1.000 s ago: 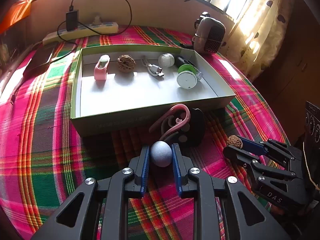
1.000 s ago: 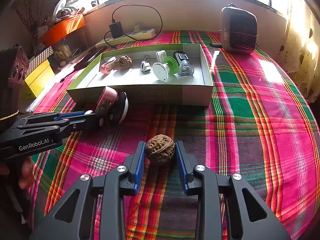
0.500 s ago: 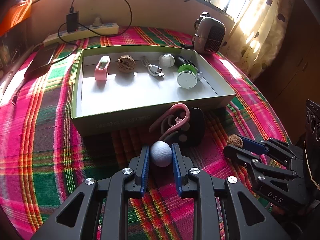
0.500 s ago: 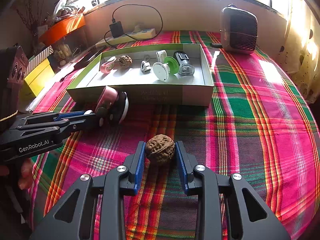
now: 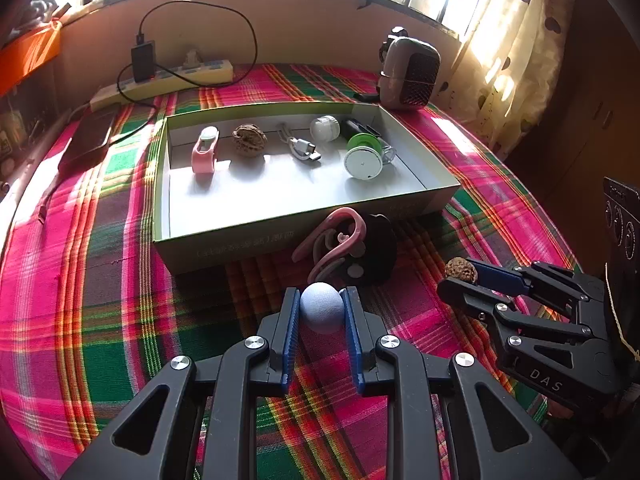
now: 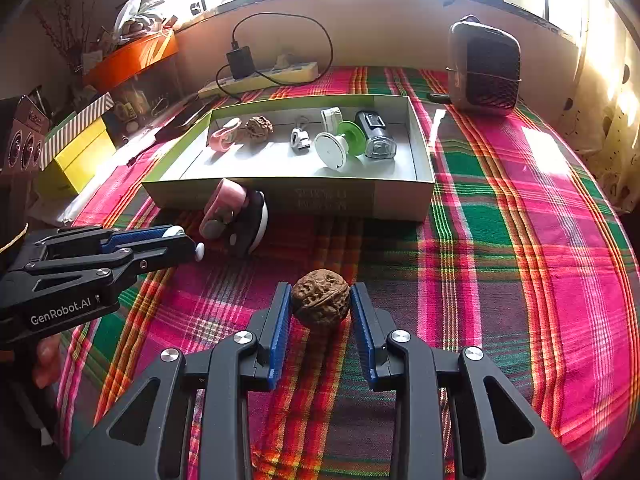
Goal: Organize objects
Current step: 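Carry the walnut with the right tool into the white box while the left carries the ball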
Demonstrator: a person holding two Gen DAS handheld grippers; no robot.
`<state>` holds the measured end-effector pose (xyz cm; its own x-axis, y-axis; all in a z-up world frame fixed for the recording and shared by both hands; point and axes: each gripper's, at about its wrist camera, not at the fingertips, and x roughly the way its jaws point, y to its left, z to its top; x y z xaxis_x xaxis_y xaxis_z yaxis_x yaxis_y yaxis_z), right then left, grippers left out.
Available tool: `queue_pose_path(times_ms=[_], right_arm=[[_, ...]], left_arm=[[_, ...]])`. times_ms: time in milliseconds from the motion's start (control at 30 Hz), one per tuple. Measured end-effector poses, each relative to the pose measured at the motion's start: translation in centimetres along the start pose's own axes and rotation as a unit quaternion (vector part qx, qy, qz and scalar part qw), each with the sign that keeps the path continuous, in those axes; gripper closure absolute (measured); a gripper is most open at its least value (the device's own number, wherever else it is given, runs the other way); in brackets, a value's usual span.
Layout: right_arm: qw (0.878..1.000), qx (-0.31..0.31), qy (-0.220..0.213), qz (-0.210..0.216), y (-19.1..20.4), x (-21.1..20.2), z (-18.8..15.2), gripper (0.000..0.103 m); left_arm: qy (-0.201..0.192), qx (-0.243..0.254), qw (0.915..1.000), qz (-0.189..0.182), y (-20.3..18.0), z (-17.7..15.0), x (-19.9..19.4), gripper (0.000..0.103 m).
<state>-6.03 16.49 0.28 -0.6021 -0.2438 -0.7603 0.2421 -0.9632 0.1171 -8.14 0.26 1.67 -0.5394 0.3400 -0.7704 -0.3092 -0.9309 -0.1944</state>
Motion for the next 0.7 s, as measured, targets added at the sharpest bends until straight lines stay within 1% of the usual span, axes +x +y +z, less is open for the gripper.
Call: queue_pose_path(times_ms=[300, 700], right_arm=[[1.000, -0.004, -0.017, 0.001, -0.2, -1.0, 1.1, 0.072], [0.998, -0.028, -0.049, 0.015, 0.3, -2.0, 4.3, 0.072]], left_arm=[[-0.021, 0.003, 0.9997, 0.015, -0.1, 0.4, -1.3, 0.083], [-0.043, -0.002, 0.9985, 0.034, 0.5, 1.6, -2.3, 0.083]])
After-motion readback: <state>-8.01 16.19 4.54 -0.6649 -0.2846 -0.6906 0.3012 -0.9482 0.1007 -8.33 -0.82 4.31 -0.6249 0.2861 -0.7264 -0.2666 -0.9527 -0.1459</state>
